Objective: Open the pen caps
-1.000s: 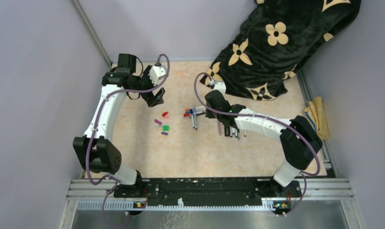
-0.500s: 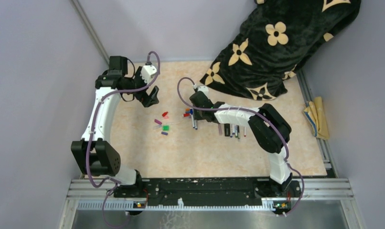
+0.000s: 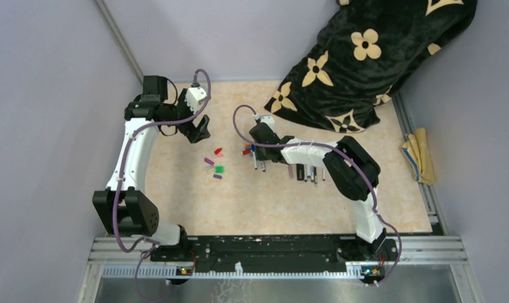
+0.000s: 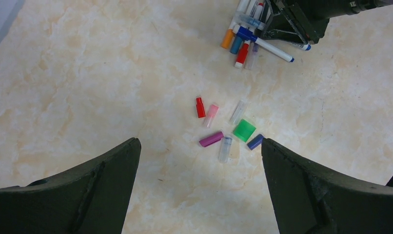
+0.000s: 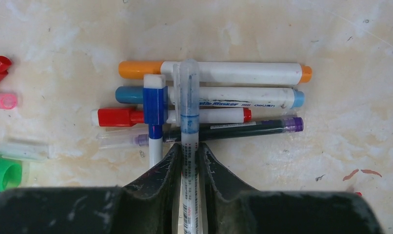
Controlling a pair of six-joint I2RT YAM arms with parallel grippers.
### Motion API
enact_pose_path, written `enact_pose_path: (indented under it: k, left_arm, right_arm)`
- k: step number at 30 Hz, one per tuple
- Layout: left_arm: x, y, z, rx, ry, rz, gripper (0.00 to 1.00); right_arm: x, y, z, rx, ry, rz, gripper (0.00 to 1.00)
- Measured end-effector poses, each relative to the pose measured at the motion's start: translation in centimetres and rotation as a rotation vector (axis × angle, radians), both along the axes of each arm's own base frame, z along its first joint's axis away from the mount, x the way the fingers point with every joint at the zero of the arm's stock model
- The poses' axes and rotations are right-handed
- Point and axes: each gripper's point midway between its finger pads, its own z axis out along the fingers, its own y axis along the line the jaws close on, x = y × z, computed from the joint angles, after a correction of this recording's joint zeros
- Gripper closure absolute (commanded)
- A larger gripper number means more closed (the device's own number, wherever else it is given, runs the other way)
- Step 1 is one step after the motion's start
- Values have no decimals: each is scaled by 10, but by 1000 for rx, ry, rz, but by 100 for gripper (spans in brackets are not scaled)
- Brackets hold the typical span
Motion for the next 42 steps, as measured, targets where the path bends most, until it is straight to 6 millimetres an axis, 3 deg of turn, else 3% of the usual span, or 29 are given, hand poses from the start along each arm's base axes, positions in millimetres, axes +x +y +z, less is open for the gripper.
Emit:
enact_pose_path:
  k: [5,10,13,19,23,28,33,36,40,42]
  left_arm:
    - [-1,-2,0,-10,1,-9,1]
    - [-9,-9,-8,-32,5,-68,1]
    - [-20,-15,-12,-46,-3,-131,1]
    - [-47,-32,-7,-66,-105,-318,1]
    - [-67,-52,-11,-38,-170,-463,1]
    - [-93,-77,-29,61,-238,-649,1]
    - [-110,-85,-36,178,-342,-774,6]
    - [-109,-88,-35,226,-388,-812,14]
    - [-112,-92,-40,275,-410,-863,35]
    - [-116,-94,-46,299,-409,-896,41]
  right_arm:
    - [-1,-1,-1,7,-8,-1,100]
    - [-13,-9,9,13,4,25,100]
    - [-26,-5,39,82,2,88,100]
    - [-57,14,125,365,-7,312,100]
    - [-81,24,151,506,51,470,100]
    - [-122,35,160,634,204,659,100]
    - [-144,43,160,718,322,761,100]
    - [-154,45,160,740,369,798,100]
    - [-161,51,163,760,408,837,100]
    - [-162,55,164,766,418,852,100]
